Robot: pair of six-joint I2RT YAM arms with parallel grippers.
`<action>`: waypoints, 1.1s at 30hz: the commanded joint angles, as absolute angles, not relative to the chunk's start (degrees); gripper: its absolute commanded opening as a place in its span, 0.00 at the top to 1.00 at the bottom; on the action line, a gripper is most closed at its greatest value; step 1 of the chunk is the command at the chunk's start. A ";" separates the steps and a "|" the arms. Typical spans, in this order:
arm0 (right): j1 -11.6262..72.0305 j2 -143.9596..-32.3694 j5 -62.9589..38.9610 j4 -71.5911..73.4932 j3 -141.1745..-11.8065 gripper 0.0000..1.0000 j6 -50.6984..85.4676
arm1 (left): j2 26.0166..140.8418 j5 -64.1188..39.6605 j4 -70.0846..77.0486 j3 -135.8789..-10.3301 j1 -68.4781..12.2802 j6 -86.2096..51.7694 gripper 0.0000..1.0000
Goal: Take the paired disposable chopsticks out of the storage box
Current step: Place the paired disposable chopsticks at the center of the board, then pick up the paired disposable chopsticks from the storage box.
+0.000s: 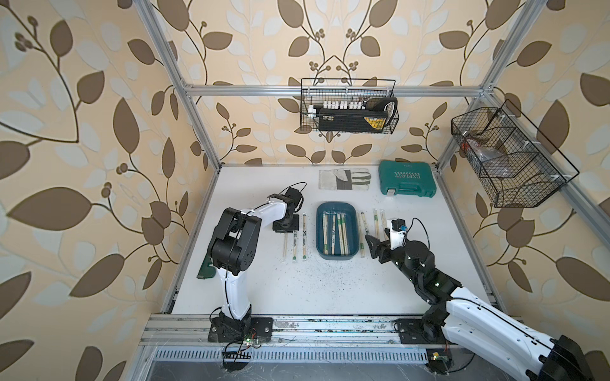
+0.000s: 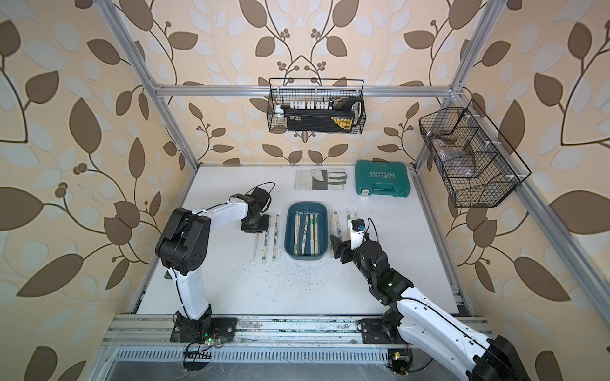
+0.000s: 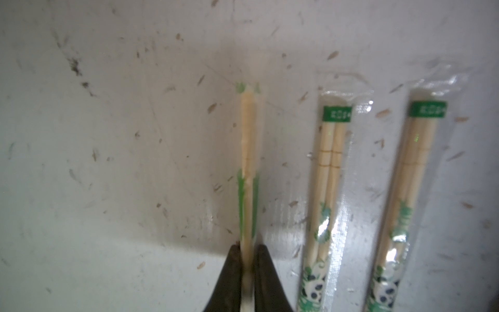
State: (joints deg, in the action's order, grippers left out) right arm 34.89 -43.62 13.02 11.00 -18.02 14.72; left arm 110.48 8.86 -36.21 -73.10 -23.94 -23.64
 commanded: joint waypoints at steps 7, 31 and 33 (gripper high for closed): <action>35.24 -43.24 12.30 11.70 -19.42 0.19 14.40 | 108.40 10.08 -37.04 -73.65 -23.66 -25.62 0.68; 39.91 -91.77 13.16 -40.64 -77.82 0.49 28.51 | 54.10 7.07 -18.63 -39.89 -30.03 -19.84 0.48; 39.60 -97.47 12.60 -41.15 -81.28 0.53 29.08 | 50.69 7.32 -16.38 -35.80 -31.99 -18.09 0.45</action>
State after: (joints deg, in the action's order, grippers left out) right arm 39.94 -92.09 9.80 -31.68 -77.43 26.46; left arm 54.04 9.39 -23.53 -39.09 -30.02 -21.91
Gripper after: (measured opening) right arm 0.482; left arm 0.532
